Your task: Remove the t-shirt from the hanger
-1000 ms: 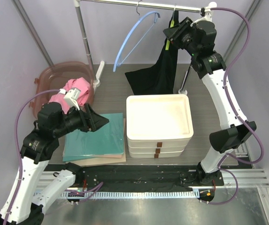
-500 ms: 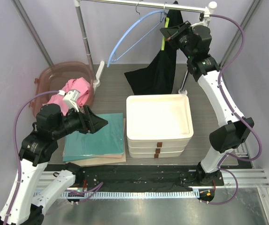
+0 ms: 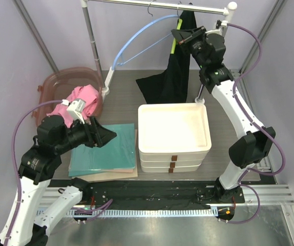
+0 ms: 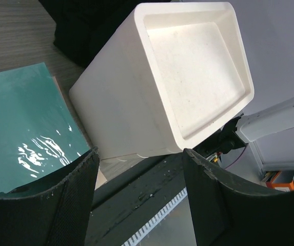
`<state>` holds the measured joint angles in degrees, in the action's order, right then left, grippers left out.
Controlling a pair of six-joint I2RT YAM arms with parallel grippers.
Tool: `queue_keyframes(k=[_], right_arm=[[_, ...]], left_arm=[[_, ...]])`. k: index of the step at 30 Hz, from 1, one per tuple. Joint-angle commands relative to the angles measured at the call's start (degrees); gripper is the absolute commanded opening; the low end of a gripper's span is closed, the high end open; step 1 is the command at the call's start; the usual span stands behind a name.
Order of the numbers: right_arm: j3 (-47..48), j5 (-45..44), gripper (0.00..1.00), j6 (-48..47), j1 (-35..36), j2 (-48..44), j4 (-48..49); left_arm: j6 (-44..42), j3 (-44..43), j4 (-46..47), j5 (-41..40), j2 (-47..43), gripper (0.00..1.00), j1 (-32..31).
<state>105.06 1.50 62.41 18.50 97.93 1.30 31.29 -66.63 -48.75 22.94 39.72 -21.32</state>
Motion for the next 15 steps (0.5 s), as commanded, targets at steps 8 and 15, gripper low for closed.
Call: queue_keyframes(k=[8, 15], right_arm=[[-4.25, -4.49, 0.01, 3.15, 2.24, -6.52, 22.78], [-7.04, -7.73, 0.01, 6.22, 4.17, -7.57, 27.52]], left_arm=[[-0.79, -2.19, -1.43, -0.79, -1.23, 0.66, -0.21], [-1.14, -2.45, -1.87, -1.41, -1.49, 0.66, -0.12]])
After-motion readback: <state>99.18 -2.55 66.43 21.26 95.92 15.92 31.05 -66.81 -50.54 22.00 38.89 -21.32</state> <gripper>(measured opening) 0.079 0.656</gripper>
